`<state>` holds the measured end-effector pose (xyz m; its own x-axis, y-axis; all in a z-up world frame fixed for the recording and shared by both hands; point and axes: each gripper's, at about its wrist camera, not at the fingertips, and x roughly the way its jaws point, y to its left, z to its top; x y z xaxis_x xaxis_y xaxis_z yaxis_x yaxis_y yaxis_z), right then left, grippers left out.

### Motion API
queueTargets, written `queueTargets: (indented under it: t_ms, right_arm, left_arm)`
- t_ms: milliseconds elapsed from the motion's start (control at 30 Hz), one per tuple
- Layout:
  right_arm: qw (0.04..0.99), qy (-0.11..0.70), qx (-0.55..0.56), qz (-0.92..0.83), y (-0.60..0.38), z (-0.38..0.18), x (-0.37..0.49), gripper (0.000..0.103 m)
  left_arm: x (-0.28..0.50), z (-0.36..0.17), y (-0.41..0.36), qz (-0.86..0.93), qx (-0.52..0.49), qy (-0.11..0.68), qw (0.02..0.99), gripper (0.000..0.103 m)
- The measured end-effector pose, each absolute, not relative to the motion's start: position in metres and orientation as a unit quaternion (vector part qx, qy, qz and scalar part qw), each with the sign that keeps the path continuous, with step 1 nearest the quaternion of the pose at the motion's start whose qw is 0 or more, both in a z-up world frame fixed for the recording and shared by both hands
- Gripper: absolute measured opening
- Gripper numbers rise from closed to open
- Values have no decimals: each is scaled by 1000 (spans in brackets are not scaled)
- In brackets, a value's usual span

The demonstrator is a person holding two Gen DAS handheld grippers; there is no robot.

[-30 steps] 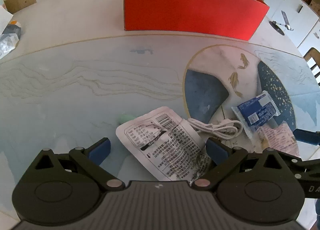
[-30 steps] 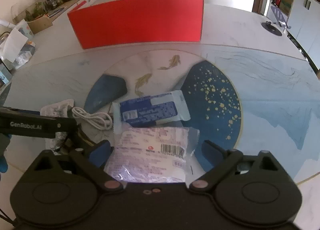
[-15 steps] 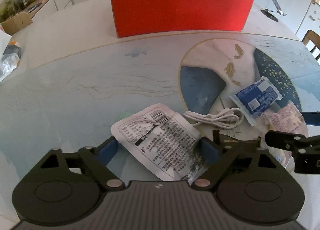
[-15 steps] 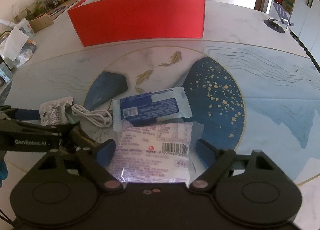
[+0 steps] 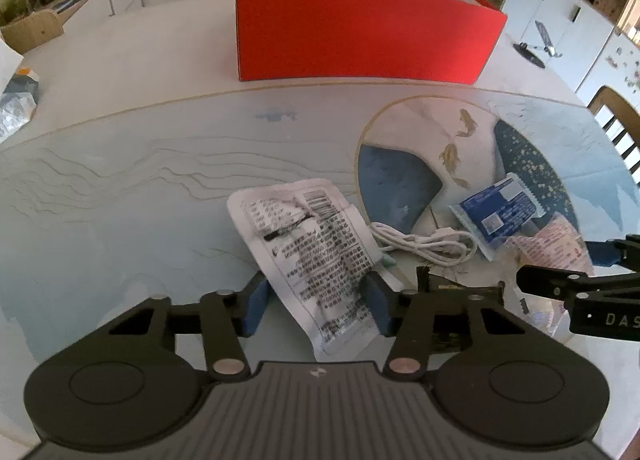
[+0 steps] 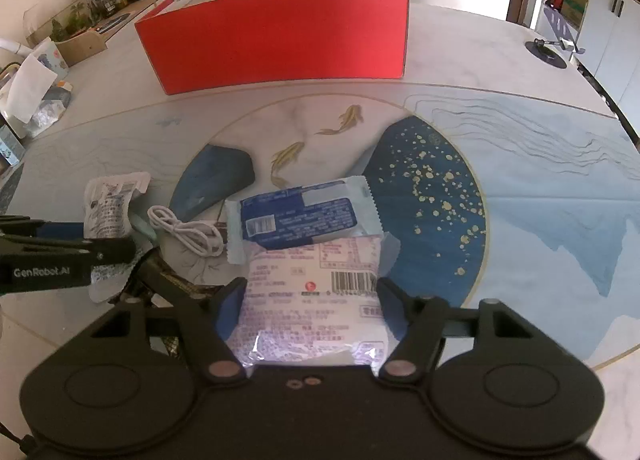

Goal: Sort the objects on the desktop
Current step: 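Close the right tool on the clear pink-printed bag while the left tool approaches the white printed packet, then close the left tool on the white printed packet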

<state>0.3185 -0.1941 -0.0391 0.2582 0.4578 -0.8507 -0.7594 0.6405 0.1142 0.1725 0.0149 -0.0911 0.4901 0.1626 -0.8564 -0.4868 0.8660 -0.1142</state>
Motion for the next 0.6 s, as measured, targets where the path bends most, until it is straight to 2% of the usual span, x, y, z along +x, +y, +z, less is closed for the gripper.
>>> queueTargets:
  t_ms: [100, 600]
  right_arm:
    - [779, 461, -163, 392, -195, -37, 318, 68]
    - [782, 450, -171, 396, -198, -26, 318, 67]
  left_arm:
    - [170, -91, 18, 186, -183, 462, 848, 45]
    - [157, -70, 22, 165, -200, 412, 873, 14]
